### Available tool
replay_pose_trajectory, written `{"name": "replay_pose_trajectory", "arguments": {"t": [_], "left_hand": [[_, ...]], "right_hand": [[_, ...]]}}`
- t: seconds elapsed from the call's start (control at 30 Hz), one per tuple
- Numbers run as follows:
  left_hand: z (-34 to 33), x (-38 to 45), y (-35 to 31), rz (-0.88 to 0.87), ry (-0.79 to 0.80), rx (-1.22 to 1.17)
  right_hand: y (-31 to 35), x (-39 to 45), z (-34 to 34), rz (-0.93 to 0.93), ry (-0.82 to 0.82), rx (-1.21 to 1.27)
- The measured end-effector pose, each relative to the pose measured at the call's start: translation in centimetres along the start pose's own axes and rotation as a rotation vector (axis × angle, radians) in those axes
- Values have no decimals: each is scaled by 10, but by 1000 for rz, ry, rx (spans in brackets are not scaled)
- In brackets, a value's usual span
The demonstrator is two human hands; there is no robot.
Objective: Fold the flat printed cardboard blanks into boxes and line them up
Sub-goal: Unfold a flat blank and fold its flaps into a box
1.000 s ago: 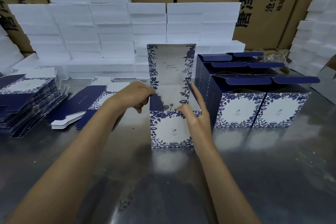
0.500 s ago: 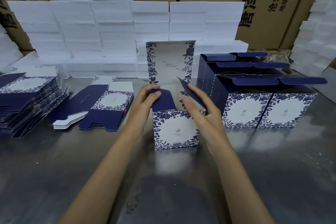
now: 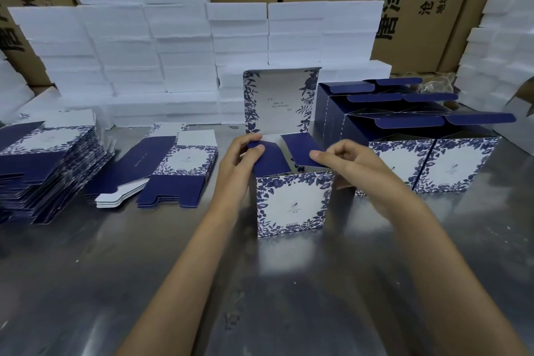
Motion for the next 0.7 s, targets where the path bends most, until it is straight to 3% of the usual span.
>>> {"name": "replay_pose_trajectory", "arguments": {"t": [0.17,0.3,0.47,0.7], "left_hand": [[-1,-1,0,17,12,-8],[-1,-2,0,36,17,-43],[1,-1,-2,57,30,-47],[2,1,-1,59,30,-40]], "right_hand": [[14,4,6,-55,191,-234],[9,10,2,-16,163,-297],[20,17,3,-95,157,-308],[21,26,-6,25,102,-412]]}}
Point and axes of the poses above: each hand's wrist, its own x-axis towards the middle knuckle, its own z-axis out of the back of the hand, y = z × x, the point moved 2 cm from there along x, towards the middle knuckle, and after that the axes turned 7 degrees about -z, right-handed, at the moved point
